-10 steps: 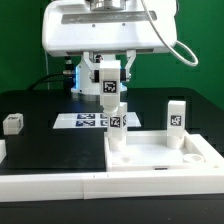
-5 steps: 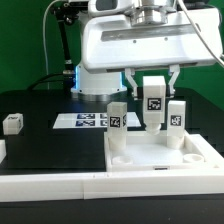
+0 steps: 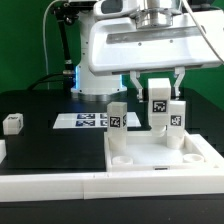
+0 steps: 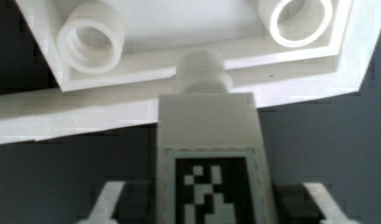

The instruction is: Assemble square table

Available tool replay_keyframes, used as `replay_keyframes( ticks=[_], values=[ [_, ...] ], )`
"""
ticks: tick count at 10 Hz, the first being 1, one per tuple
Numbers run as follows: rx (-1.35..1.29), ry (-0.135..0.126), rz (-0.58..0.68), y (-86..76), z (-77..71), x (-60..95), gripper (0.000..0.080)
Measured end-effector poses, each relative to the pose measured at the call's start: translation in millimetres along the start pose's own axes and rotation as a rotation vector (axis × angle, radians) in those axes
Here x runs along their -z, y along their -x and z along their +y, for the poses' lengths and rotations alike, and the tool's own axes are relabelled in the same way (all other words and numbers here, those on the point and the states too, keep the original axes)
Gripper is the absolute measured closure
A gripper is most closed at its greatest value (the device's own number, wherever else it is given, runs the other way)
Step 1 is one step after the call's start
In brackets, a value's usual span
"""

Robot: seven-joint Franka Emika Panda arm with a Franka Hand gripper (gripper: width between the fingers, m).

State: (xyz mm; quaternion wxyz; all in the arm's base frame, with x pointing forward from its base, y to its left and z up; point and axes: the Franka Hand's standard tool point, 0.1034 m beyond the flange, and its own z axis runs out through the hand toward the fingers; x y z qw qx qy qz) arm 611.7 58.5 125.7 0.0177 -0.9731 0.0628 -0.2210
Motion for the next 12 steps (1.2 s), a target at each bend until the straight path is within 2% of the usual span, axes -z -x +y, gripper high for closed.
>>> replay_keyframes(
  ticks=[1, 3, 6, 11, 12],
  values=[
    [-0.002, 0.005, 0.017, 8.3, 0.7, -2.0, 0.0509],
    [-0.006, -0.006, 0.166, 10.4, -18.1, -6.5, 0.0509],
    [0.004, -0.025, 0.173, 15.1, -36.7, -12.1, 0.0509],
    [0.013, -0.026, 0.169, 18.1, -39.3, -15.1, 0.0509],
    [0.019, -0.027, 0.166, 24.0, -45.0, -18.6, 0.0509]
  ],
)
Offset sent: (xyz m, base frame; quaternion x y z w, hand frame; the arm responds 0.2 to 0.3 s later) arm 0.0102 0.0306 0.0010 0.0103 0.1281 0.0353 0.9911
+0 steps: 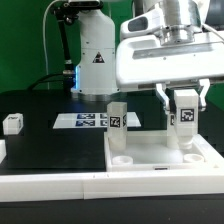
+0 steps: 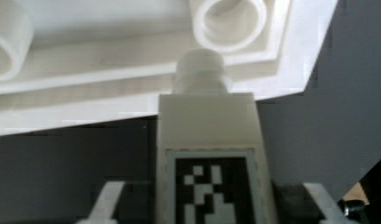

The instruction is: Assemble square table

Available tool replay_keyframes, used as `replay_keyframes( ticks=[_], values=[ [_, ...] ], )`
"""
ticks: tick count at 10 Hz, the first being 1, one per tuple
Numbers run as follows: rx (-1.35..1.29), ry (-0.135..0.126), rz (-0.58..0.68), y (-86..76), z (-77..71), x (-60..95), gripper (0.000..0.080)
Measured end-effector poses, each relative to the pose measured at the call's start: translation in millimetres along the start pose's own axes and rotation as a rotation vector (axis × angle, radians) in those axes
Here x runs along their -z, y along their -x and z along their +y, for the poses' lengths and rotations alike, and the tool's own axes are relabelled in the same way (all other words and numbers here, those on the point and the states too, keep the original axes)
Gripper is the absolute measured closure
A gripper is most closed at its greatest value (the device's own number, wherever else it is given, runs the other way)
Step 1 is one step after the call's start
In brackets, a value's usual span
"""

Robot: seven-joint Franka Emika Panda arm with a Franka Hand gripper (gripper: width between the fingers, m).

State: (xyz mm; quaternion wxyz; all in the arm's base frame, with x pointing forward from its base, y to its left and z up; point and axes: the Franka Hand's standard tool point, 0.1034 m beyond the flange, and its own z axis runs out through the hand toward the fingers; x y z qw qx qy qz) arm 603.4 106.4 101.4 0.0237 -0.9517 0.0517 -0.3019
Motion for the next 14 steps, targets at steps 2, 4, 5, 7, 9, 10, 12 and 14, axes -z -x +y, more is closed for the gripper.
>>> replay_keyframes(
  ticks=[2, 4, 5, 7, 9, 10, 12, 14],
  values=[
    [0.006, 0.000, -0.011, 7.6, -5.4, -4.7, 0.0509],
    [0.011, 0.003, -0.022, 14.2, -4.9, -9.4, 0.0509],
    [0.013, 0.003, -0.019, 14.5, -6.1, -9.8, 0.0509],
    [0.019, -0.001, -0.012, 13.6, -11.2, -12.4, 0.0509],
    [0.022, 0.000, -0.018, 16.0, -11.5, -17.1, 0.0509],
    [0.023, 0.004, -0.023, 18.9, -9.4, -20.4, 0.0509],
    [0.024, 0.007, -0.014, 18.2, -8.1, -23.0, 0.0509],
    [0.027, 0.007, -0.001, 18.6, -9.1, -23.7, 0.0509]
  ],
)
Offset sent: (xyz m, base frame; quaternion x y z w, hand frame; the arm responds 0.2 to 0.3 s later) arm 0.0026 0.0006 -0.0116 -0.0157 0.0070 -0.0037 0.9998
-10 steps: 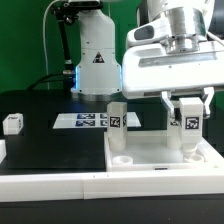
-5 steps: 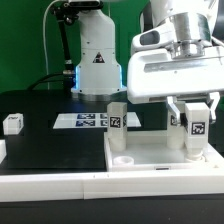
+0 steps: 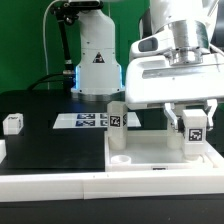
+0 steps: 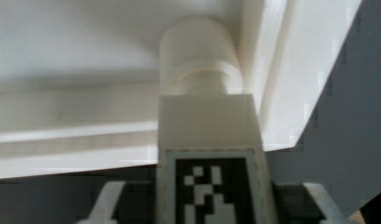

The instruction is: Assemble square table

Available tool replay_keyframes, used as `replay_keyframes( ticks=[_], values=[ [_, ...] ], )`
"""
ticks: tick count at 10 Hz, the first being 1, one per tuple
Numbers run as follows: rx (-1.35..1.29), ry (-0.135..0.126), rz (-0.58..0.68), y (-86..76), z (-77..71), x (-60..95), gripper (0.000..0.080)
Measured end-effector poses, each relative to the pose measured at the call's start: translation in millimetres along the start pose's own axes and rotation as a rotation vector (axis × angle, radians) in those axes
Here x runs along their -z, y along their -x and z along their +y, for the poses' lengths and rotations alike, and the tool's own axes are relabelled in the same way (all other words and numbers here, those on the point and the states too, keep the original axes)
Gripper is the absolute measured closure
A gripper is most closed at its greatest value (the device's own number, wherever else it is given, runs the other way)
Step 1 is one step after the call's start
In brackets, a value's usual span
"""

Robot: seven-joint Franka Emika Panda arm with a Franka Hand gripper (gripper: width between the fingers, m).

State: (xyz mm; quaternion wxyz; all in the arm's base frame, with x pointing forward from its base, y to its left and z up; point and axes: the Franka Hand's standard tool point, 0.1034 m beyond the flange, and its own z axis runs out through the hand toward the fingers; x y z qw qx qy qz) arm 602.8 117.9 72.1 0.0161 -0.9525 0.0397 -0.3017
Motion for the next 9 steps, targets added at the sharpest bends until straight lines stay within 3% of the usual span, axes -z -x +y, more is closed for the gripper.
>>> replay_keyframes(
  ticks=[2, 4, 5, 6, 9],
  values=[
    [-0.001, -0.001, -0.012, 0.7, -1.9, -0.1, 0.0509],
    [-0.001, -0.001, -0.028, 3.7, -1.4, -1.4, 0.0259],
    [-0.001, -0.001, -0.028, 3.8, -1.4, -1.5, 0.0259],
    [-0.001, -0.001, -0.028, 3.8, -1.3, -1.5, 0.0173],
    [-0.001, 0.000, -0.028, 3.8, -1.3, -1.5, 0.0151]
  ],
)
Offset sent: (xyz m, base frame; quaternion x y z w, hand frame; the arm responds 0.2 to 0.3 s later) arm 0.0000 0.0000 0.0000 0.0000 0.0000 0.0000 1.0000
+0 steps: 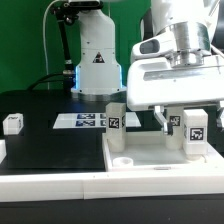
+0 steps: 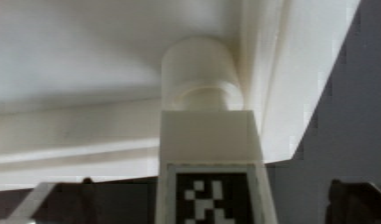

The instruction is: Assemble square table

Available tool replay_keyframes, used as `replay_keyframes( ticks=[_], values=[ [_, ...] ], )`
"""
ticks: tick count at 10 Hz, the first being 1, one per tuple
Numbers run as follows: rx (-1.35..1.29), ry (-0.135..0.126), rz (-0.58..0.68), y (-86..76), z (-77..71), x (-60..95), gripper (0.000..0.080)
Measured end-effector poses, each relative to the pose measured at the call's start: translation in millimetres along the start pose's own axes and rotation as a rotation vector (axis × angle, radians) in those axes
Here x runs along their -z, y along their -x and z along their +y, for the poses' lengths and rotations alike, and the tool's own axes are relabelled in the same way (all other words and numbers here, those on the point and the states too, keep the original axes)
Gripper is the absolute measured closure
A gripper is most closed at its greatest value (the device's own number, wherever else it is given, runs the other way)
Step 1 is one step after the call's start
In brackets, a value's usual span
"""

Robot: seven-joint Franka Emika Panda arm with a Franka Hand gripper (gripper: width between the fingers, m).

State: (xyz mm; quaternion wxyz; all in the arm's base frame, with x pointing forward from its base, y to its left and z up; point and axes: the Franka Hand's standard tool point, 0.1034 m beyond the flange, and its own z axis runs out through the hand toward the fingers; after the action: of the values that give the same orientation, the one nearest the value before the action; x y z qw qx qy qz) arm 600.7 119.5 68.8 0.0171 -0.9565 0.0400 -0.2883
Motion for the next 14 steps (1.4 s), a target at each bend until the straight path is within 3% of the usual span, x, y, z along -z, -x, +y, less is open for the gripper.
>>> replay_keyframes(
  ticks=[1, 4, 6, 7, 8, 9, 13, 14],
  values=[
    [0.006, -0.001, -0.003, -1.1, 0.5, 0.9, 0.0151],
    [0.012, -0.020, -0.017, -25.3, 1.6, 25.1, 0.0150],
    [0.008, -0.025, -0.058, -32.9, 4.7, 28.9, 0.0150],
    [0.005, -0.022, -0.085, -30.4, 8.7, 25.8, 0.0150],
    [-0.005, -0.033, -0.226, -23.3, 8.2, 22.6, 0.0150],
    [-0.011, -0.035, -0.254, -31.2, 9.3, 21.1, 0.0150],
    [-0.039, -0.052, -0.537, -23.4, 5.6, 18.4, 0.0150],
    [-0.040, -0.049, -0.515, -26.8, 5.5, 14.6, 0.0150]
  ],
)
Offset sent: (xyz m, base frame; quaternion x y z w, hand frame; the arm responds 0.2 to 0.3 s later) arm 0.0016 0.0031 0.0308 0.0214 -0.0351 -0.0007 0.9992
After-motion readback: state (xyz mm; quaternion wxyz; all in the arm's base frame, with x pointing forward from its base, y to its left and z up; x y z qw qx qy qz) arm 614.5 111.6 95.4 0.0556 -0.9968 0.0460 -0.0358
